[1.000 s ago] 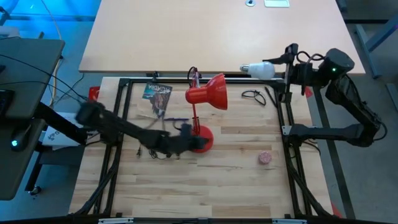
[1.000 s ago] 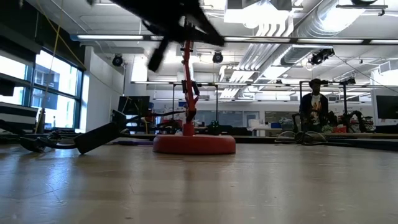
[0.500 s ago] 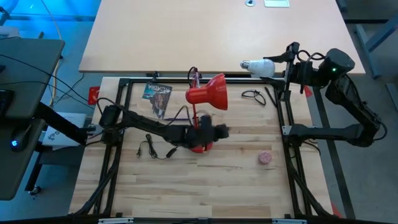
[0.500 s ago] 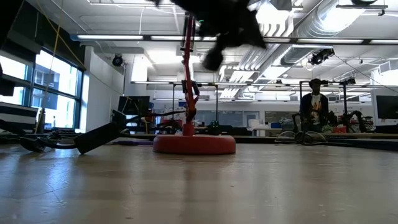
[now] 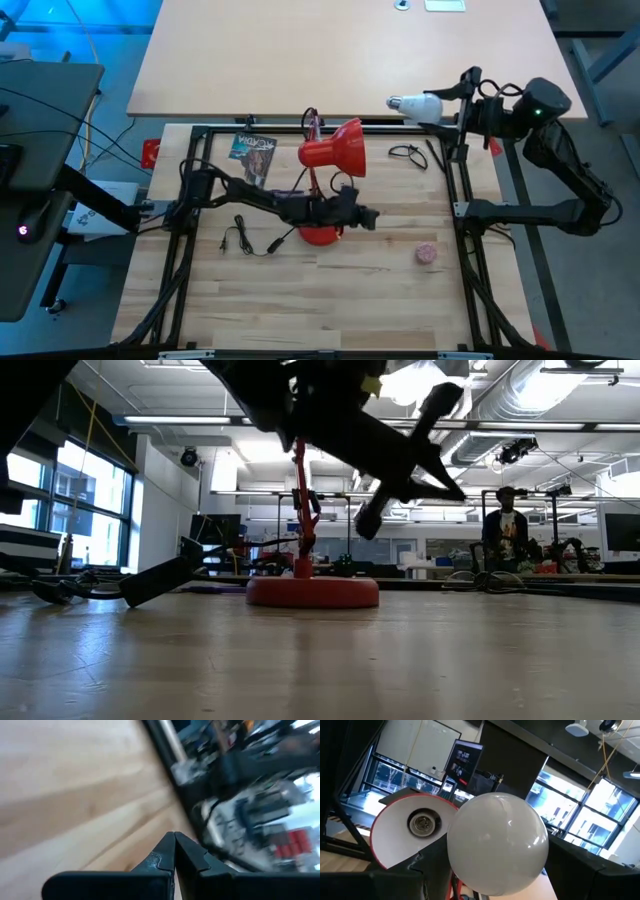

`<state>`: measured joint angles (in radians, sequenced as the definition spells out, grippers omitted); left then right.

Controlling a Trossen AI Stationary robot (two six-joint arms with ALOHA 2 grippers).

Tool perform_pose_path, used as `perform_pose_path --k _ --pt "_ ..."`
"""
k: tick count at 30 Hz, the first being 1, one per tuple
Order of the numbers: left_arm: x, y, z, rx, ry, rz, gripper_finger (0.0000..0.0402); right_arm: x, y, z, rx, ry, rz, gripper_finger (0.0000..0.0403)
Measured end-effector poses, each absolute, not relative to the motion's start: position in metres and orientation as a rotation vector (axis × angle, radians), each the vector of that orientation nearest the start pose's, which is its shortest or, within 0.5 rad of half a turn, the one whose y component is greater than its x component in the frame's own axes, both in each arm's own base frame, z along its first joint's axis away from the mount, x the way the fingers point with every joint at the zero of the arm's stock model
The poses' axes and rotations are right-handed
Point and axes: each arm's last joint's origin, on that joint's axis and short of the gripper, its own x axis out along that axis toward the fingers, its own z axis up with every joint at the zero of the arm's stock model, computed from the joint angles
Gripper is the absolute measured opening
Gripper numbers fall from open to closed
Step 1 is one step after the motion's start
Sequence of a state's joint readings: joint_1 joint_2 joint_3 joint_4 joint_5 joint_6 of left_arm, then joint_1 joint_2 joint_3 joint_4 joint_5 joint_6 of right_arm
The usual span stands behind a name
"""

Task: Screw lightbulb
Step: Insert the lightbulb on the lamp

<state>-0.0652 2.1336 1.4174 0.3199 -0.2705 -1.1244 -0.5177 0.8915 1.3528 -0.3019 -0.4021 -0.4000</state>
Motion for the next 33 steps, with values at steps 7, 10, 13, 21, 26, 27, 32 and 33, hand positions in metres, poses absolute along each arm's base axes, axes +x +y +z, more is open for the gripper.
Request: perform_pose_path --k 7,10,13,21,26,27,32,33 --pt "0.459 -0.035 0.164 -0.940 0.440 0.497 0.0000 0.126 -0.059 0.490 -0.460 -0.148 -0.150 0.0261" --pt "0.454 -0.040 0.162 -0.922 0.487 0.536 0.0000 0.127 -0.059 0.490 -0.453 -0.147 -0.151 0.0261" --pt "0.451 -0.043 0.160 -0.911 0.517 0.558 0.0000 0.126 -0.059 0.490 -0.450 -0.148 -0.152 0.0261" --pt "0.440 -0.061 0.157 -0.897 0.603 0.601 0.0000 0.126 -0.059 0.490 -0.450 -0.149 -0.152 0.0261" --pt "0.422 -0.070 0.159 -0.845 0.691 0.720 0.0000 0.126 -0.059 0.490 -0.450 -0.148 -0.152 0.0261" --pt "0.418 -0.070 0.161 -0.833 0.706 0.743 0.0000 0.127 -0.059 0.490 -0.449 -0.147 -0.152 0.0261" --pt "0.417 -0.079 0.178 -0.844 0.666 0.672 0.0000 0.126 -0.059 0.489 -0.447 -0.141 -0.151 0.0261" --pt "0.418 -0.084 0.182 -0.851 0.654 0.628 0.0000 0.126 -0.059 0.489 -0.447 -0.140 -0.151 0.0261"
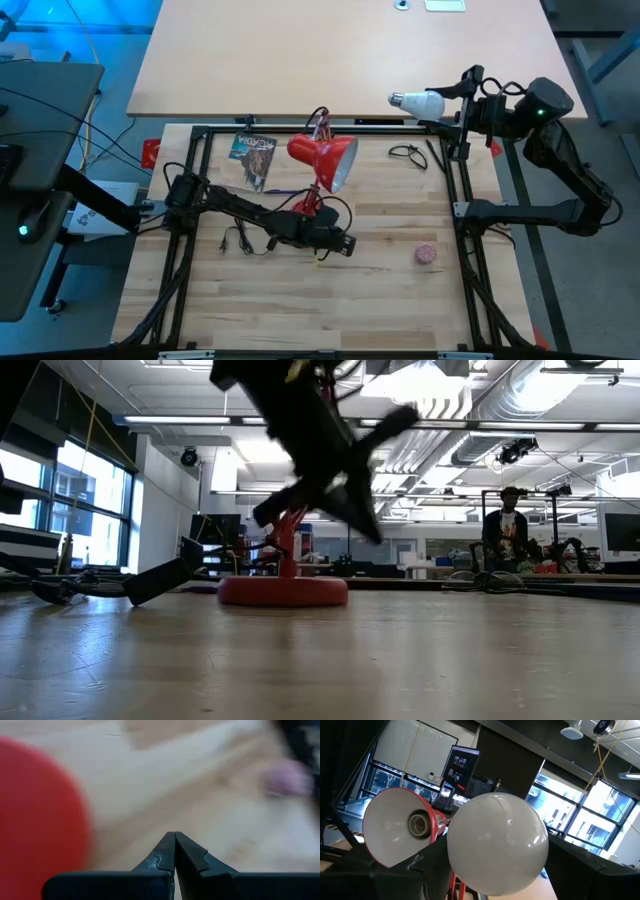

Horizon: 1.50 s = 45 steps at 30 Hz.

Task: Screw lightbulb
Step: Insert the lightbulb on the lamp

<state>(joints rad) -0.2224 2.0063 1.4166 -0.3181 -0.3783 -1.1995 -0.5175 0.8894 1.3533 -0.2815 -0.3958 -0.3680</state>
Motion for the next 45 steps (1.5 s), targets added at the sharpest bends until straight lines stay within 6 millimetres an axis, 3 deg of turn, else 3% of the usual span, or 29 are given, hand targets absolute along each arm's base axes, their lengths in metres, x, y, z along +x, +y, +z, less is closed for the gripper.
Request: perform_pose_path --k 5,11,17,23,26,29,33,37,45 --pt "0.417 -0.106 0.211 -0.878 0.649 0.370 0.0000 0.119 -0.055 0.490 -0.484 -0.136 -0.148 0.0261" --pt "0.389 -0.120 0.277 -0.913 0.561 0.195 0.0000 0.105 -0.047 0.490 -0.473 -0.019 -0.126 0.0261" --pt "0.338 -0.112 0.354 -0.956 0.388 0.135 0.0000 0.102 -0.033 0.483 -0.498 0.040 -0.014 0.0254" --pt "0.271 -0.097 0.402 -0.837 0.266 0.286 0.0000 0.102 -0.018 0.482 -0.545 0.092 0.012 0.0251" --pt "0.241 -0.087 0.418 -0.739 0.221 0.338 0.0000 0.102 -0.011 0.490 -0.596 0.119 -0.068 0.0251" --pt "0.218 -0.076 0.428 -0.661 0.215 0.361 0.0000 0.114 -0.005 0.499 -0.622 0.133 -0.126 0.0251" --pt "0.195 -0.062 0.437 -0.574 0.221 0.355 0.0000 0.160 0.006 0.504 -0.604 0.128 -0.107 0.0250" --pt "0.175 -0.053 0.447 -0.516 0.206 0.291 0.0000 0.200 0.018 0.491 -0.573 0.235 -0.133 0.0250" --pt "0.131 -0.036 0.461 -0.502 0.149 0.241 0.0000 0.194 0.056 0.487 -0.407 0.254 -0.188 0.0250"
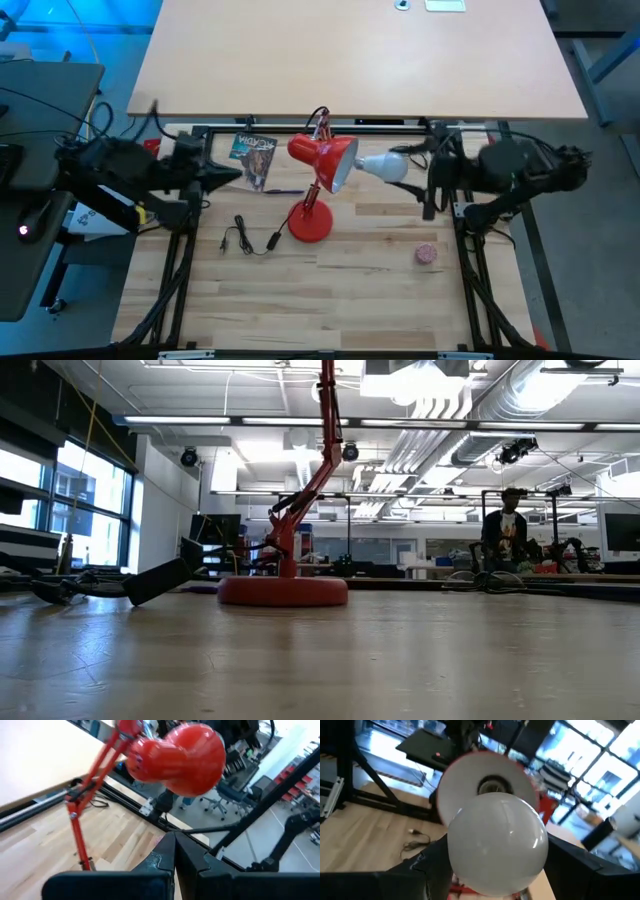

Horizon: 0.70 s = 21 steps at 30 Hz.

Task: Screw lightbulb
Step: Insert the lightbulb on the lamp

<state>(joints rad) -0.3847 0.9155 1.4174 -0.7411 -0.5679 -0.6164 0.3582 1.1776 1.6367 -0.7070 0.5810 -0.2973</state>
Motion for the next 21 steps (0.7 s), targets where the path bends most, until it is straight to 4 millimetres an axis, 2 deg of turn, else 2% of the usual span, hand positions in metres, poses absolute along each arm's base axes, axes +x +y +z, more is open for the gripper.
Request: perform_pose_path --k 3,6,9,11,16,21 --pt "0.123 -0.032 0.463 -0.500 0.120 0.278 0.0000 0.192 0.075 0.475 -0.377 0.324 -0.240 0.0250" --pt "0.121 -0.030 0.464 -0.485 0.104 0.313 0.0000 0.199 0.091 0.453 -0.362 0.353 -0.306 0.0250" --pt "0.124 -0.030 0.464 -0.479 0.088 0.367 0.0000 0.206 0.093 0.434 -0.418 0.334 -0.383 0.0250" --pt "0.129 -0.030 0.463 -0.499 0.079 0.392 0.0000 0.207 0.087 0.432 -0.453 0.278 -0.404 0.0250" --pt "0.148 -0.033 0.464 -0.559 0.036 0.419 0.0000 0.197 0.075 0.451 -0.568 0.060 -0.377 0.0250" --pt "0.180 -0.036 0.463 -0.584 -0.002 0.428 0.0000 0.202 0.079 0.442 -0.846 0.121 -0.269 0.0250"
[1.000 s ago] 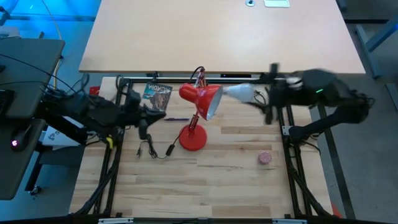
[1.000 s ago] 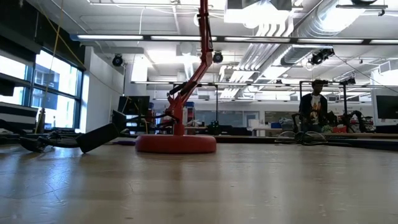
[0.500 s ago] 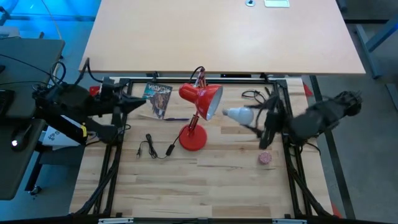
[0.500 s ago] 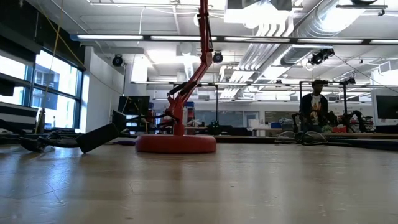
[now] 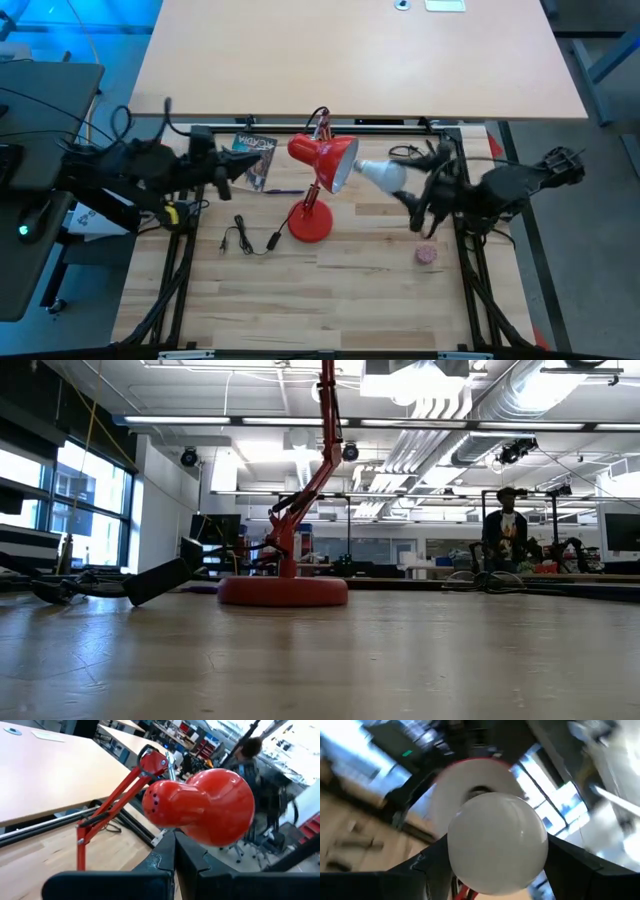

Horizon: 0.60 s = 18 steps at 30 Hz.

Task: Screw lightbulb
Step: Insert the lightbulb on the lamp

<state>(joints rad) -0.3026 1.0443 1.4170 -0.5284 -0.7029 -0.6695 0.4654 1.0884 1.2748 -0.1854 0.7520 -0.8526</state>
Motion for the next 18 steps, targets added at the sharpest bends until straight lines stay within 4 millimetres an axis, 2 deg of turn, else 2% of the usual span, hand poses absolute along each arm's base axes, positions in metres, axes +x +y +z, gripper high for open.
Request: perform_pose_path --k 2,5,11,14,18 --pt "0.191 -0.036 0.462 -0.597 -0.018 0.440 0.0000 0.206 0.082 0.436 -0.956 0.159 -0.238 0.0250" --pt "0.202 -0.035 0.461 -0.609 -0.038 0.449 0.0000 0.207 0.078 0.439 -1.048 0.151 -0.237 0.0250" --pt "0.209 -0.031 0.460 -0.616 -0.057 0.472 0.0000 0.210 0.072 0.439 -1.217 0.190 -0.245 0.0250" --pt "0.209 -0.028 0.462 -0.618 -0.072 0.483 0.0000 0.210 0.072 0.441 -1.101 0.145 -0.239 0.0250" --pt "0.204 -0.022 0.465 -0.586 -0.088 0.497 0.0000 0.210 0.074 0.446 -0.727 0.031 -0.220 0.0250"
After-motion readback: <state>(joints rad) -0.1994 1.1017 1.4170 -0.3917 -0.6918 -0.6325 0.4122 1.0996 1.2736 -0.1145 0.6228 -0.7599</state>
